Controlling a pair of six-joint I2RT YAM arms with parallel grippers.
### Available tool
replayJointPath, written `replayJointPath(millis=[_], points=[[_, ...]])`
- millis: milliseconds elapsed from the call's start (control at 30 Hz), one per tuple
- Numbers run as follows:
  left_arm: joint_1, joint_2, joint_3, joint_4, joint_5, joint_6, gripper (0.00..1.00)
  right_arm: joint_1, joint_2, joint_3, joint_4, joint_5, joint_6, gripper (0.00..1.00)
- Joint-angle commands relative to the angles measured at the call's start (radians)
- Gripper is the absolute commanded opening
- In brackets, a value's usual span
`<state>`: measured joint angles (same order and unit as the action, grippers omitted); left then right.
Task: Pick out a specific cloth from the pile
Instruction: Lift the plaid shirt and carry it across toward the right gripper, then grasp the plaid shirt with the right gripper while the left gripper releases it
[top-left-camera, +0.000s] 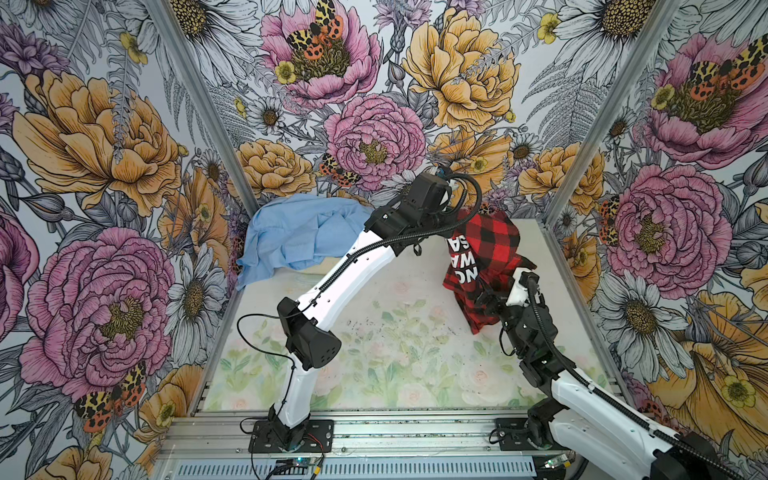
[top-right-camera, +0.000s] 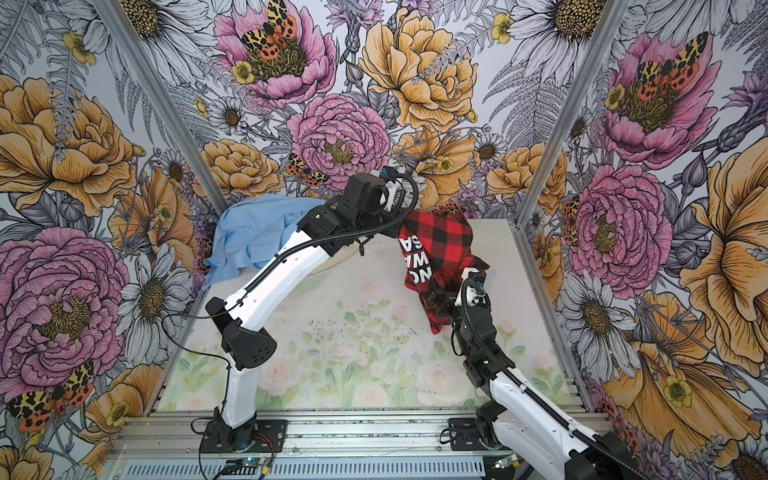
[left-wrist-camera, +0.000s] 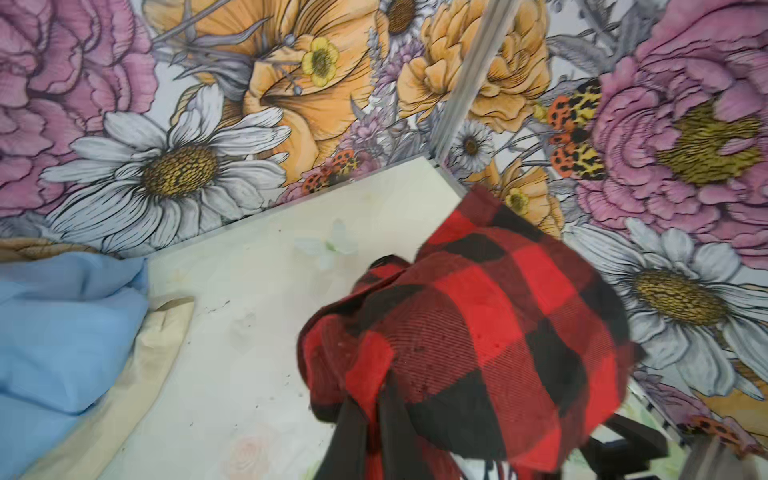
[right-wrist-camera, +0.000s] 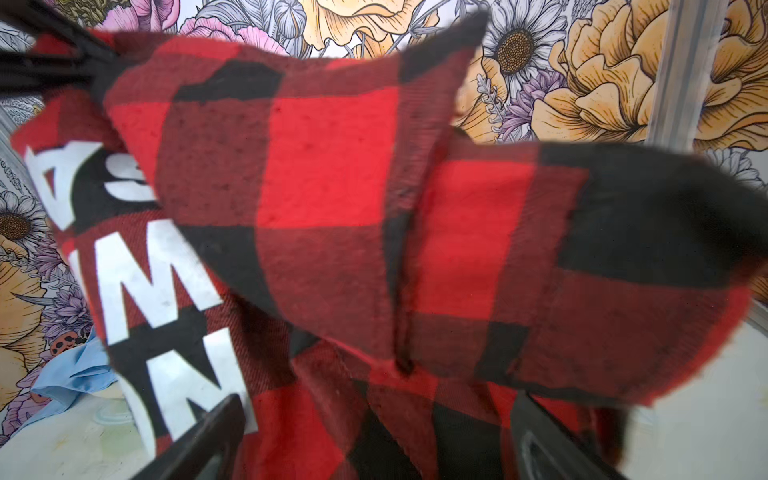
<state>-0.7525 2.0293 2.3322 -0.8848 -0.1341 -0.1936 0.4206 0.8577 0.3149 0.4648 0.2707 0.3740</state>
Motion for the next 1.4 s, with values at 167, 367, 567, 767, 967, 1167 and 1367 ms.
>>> replayJointPath(millis=[167,367,567,767,967,1167,1367], points=[[0.133,-0.164,-0.348,0.038,-0.152,0.069,0.99,-0.045,0.098,0.077,-0.153,0.059,0.04,1.0],[0.008,-0.324,-0.607,0.038,-0.003,0.314,0.99,-0.086,0.208,0.216,-0.419,0.124,0.112,0.99],[-0.203,-0.32,-0.722,0.046,0.031,0.545,0.99,-0.247,0.257,0.229,-0.497,0.024,0.238,0.98],[-0.238,-0.407,-0.915,0.218,0.254,0.583,0.99,-0.41,0.216,0.206,-0.552,-0.177,0.273,0.82],[-0.297,-0.422,-0.913,0.256,0.038,0.546,0.99,-0.401,0.088,0.124,-0.65,-0.37,0.317,0.67],[-0.289,-0.459,-0.91,0.269,0.036,0.472,0.99,-0.35,-0.064,-0.003,-0.703,-0.355,0.351,0.62],[-0.277,-0.504,-0.926,0.295,0.056,0.416,0.99,-0.294,-0.011,0.03,-0.761,-0.317,0.327,0.61]])
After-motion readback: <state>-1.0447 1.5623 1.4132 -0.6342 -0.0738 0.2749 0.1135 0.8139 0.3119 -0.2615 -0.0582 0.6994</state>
